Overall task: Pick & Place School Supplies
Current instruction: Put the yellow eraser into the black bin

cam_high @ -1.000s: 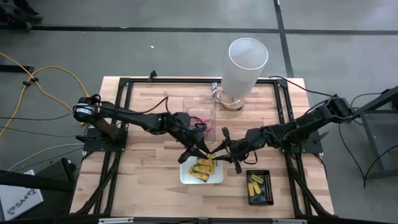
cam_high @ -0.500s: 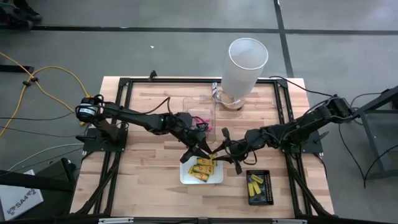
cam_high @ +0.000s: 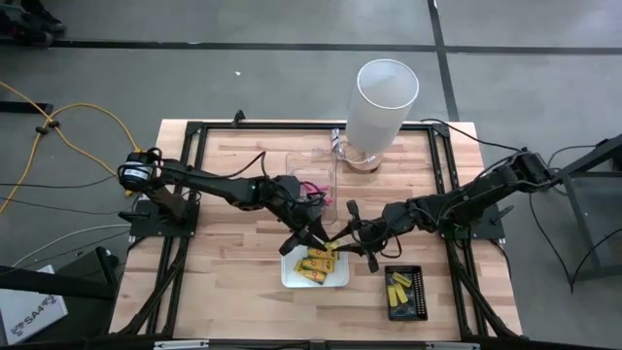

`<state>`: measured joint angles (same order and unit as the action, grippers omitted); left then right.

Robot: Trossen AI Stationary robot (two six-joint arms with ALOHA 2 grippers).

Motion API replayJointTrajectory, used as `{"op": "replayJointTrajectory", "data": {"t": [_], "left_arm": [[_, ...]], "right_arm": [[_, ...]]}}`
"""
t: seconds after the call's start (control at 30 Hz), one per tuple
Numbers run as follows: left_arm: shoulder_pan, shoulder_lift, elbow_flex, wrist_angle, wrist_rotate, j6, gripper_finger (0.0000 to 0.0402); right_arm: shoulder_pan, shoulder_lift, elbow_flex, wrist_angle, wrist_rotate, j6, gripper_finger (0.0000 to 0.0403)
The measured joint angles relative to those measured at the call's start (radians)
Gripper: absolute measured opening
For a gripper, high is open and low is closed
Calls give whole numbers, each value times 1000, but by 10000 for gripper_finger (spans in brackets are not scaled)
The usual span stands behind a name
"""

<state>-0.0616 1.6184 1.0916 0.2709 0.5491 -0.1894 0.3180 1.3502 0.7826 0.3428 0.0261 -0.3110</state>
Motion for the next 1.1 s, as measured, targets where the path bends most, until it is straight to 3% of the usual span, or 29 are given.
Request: {"op": "replayJointTrajectory", "data": {"t": [0.4,0.7,1.1], "left_arm": [[-1,0,0,0,5,5,92],[-1,0,0,5,1,9,97],[0,-2,0,9,-6,54,184]], "right_arm": [[0,0,0,3,-25,-1,35],[0,0,0,3,-25,0,37],[1,0,0,0,-34,5,31]]}}
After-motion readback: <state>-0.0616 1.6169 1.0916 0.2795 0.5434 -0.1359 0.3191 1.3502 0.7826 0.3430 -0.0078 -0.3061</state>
